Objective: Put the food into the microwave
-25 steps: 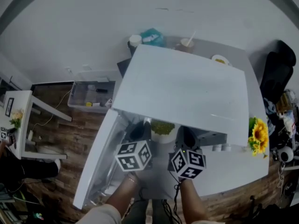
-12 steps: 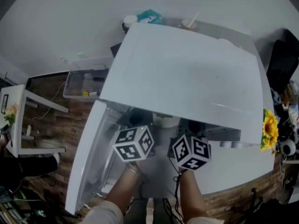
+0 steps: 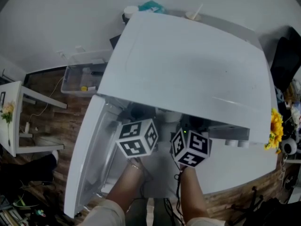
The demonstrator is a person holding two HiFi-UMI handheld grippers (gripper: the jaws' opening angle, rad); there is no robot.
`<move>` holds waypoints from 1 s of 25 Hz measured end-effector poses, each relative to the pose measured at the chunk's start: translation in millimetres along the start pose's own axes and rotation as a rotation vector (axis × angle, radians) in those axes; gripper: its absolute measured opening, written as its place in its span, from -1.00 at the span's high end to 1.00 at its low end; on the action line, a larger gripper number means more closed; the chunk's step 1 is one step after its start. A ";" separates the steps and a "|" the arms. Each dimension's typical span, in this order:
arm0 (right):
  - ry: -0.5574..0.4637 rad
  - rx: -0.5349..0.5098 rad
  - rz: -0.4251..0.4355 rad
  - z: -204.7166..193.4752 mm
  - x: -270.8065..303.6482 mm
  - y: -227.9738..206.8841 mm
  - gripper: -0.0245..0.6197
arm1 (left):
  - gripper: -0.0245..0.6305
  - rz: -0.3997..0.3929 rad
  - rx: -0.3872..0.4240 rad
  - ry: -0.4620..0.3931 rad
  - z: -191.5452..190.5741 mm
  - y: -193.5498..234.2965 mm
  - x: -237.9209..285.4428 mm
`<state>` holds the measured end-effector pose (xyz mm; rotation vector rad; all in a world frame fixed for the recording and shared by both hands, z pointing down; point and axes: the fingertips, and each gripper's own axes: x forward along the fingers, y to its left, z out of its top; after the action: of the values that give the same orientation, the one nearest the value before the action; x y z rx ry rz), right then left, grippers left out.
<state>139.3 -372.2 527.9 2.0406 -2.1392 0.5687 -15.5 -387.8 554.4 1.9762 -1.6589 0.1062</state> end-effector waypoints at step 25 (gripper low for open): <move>0.006 0.038 -0.035 -8.3 -4.1 -7.4 0.84 | 0.70 0.020 -0.032 0.010 -4.7 3.0 -4.5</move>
<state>145.5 -365.5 535.4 2.0891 -2.1007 0.6144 -18.0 -382.0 557.7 1.9327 -1.6637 0.0964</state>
